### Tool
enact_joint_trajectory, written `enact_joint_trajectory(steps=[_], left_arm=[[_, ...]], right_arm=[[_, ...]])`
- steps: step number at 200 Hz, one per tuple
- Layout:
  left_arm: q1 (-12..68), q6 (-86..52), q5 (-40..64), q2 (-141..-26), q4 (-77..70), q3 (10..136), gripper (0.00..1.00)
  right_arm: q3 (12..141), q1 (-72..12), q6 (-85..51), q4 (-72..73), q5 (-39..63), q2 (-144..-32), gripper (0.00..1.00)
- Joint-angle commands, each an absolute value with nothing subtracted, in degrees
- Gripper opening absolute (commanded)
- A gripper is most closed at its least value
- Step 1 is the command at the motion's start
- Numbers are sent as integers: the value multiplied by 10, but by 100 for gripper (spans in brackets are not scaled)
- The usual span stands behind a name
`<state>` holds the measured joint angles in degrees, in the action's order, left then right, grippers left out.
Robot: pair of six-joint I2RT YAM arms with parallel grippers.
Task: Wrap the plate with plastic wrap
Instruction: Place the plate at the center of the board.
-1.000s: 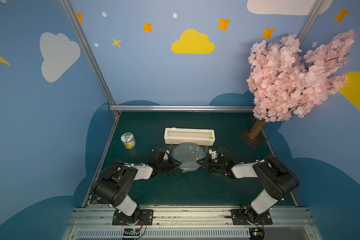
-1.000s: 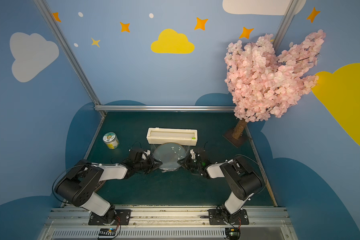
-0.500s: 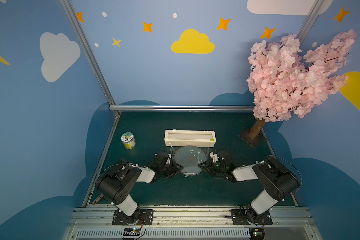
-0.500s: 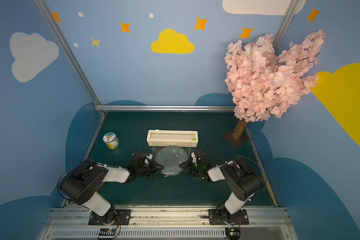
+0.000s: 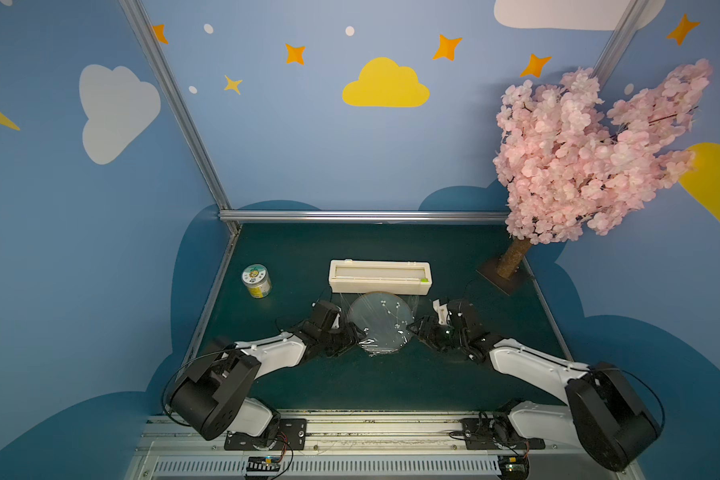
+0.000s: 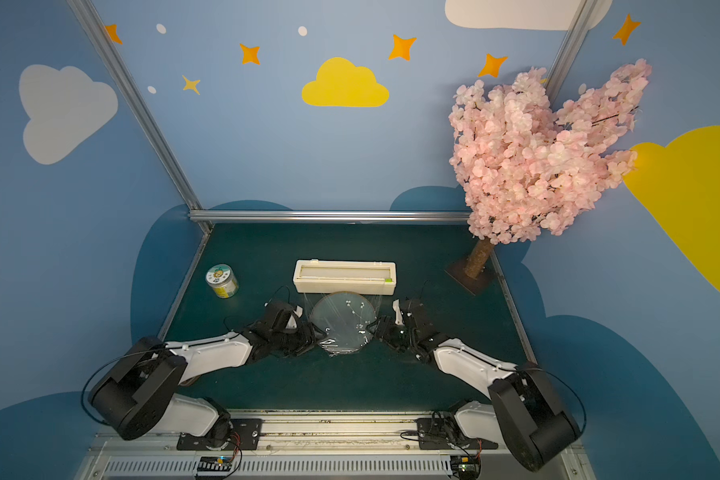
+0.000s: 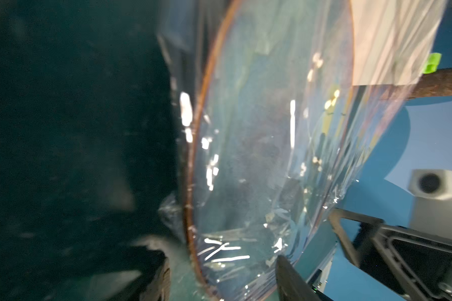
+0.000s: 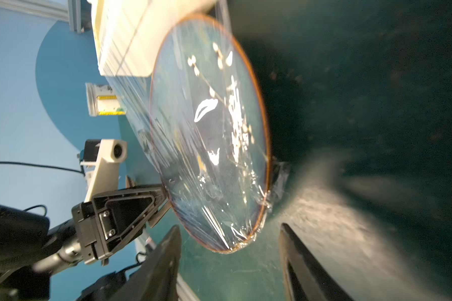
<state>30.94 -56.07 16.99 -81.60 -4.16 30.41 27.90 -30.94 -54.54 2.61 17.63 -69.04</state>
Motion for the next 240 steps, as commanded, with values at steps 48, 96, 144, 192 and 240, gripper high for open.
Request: enact_joint_trajectory(steps=[48,96,144,192,240], left_arm=[[189,-439,166,-781,114,436,69],[115,-416,278,-893,104,538,67],[104,-402,274,-921,111,526,61],[106,-422,289,-919,57,462,50],[118,-443,312,-952,15,454,45]], right_arm=[[381,-202,-423,-43,124,-701,74],[530,-196,-372,-78,315,-889,50],[440,-236,-342,-64,291,-863,29],[369,-271,-310,-93,236,-807,29],[382,-271,-310,-72,235,-838,27]])
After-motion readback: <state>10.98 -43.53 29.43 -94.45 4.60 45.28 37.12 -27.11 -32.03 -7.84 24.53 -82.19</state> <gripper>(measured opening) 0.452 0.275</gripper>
